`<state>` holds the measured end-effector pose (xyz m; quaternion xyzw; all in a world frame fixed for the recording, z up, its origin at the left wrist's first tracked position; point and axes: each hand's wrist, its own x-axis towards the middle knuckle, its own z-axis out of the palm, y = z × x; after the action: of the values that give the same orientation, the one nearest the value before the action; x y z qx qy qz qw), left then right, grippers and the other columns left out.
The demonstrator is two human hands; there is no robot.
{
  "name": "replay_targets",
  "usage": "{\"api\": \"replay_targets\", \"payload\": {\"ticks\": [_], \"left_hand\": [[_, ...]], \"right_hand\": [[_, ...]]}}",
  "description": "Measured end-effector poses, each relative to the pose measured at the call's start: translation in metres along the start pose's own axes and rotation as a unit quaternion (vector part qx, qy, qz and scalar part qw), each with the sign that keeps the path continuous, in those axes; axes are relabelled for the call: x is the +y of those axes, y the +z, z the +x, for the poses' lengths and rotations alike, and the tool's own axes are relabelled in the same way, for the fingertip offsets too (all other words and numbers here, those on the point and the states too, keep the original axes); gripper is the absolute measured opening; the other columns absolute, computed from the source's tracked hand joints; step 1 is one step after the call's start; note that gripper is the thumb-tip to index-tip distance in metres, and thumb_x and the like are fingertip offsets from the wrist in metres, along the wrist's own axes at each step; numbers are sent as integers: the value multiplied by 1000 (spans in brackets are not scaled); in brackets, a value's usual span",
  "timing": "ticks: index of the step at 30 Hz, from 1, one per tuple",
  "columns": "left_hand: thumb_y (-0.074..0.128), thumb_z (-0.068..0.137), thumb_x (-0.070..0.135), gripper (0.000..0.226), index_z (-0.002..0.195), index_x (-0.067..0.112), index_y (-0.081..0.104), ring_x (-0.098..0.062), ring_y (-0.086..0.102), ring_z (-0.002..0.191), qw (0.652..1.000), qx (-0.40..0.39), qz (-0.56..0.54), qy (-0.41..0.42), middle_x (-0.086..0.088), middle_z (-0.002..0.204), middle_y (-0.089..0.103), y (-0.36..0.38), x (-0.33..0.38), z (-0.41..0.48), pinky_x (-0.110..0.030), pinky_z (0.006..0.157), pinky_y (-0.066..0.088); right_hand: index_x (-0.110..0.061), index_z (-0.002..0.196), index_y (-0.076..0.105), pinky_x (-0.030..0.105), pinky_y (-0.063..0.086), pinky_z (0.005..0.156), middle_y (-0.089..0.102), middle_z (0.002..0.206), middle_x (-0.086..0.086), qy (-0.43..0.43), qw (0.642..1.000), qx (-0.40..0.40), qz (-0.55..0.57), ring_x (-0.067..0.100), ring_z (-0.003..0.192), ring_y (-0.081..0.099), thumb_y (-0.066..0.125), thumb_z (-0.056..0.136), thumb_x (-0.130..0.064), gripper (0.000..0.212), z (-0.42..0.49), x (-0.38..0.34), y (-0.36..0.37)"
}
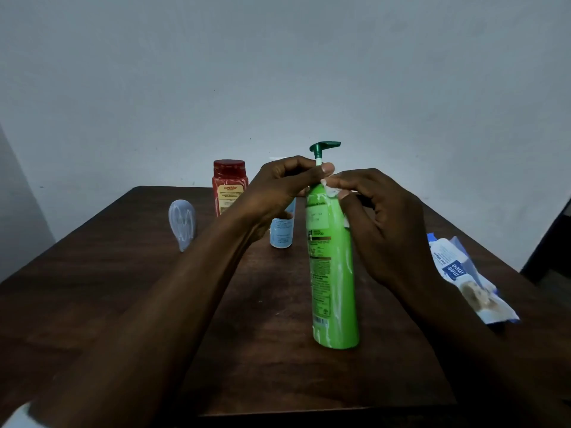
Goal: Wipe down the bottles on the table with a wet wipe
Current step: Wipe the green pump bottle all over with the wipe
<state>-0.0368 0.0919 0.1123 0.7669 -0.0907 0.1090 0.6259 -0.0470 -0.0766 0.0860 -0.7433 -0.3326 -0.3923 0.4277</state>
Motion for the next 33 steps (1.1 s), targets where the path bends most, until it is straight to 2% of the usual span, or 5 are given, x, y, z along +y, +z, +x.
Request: {"api": "replay_targets", "payload": {"ticks": [4, 8, 15, 24, 33], "left_hand": [[76, 83, 41, 22, 83, 23, 63, -9, 58, 77, 1000, 13, -21, 9, 5, 86, 62, 3, 0, 5, -39, 78, 54], [77, 84, 35, 23, 89, 19, 61, -5, 61, 65, 999, 10, -47, 12, 5, 81, 66, 5, -1, 7, -25, 62, 56], [76, 86, 29, 19, 87, 17, 61, -5, 63, 60, 998, 17, -69, 5, 7, 77, 70, 9, -3, 11, -23, 56, 54], [77, 85, 30, 20, 83, 18, 61, -20, 68, 92, 996, 39, -85, -11, -6, 104, 77, -7, -21, 14, -38, 80, 55], [77, 84, 32, 22, 91, 16, 64, -19, 70, 92, 996, 39, -81, -10, -6, 104, 77, -6, -26, 19, -40, 82, 57]], "right_hand": [[-11, 106, 75, 32, 51, 90, 71, 105, 0, -43, 997, -33, -48, 15, 102, 65, 59, 91, -2, 23, 4, 6, -4], [-13, 105, 76, 17, 48, 85, 68, 100, 1, -45, 998, -37, -29, 7, 97, 64, 62, 92, -5, 21, 8, 15, -8], [-14, 102, 78, 24, 55, 82, 68, 96, 0, -40, 999, -21, -30, 6, 94, 65, 71, 88, -5, 18, 4, 20, -13], [-17, 108, 76, 10, 45, 90, 66, 105, 1, -35, 996, -64, -47, 4, 98, 61, 70, 83, -7, 27, -76, 22, -17], [-17, 104, 77, 32, 57, 78, 61, 111, -10, -66, 994, -81, -11, 11, 91, 70, 63, 87, -10, 23, -116, 30, -27]]}}
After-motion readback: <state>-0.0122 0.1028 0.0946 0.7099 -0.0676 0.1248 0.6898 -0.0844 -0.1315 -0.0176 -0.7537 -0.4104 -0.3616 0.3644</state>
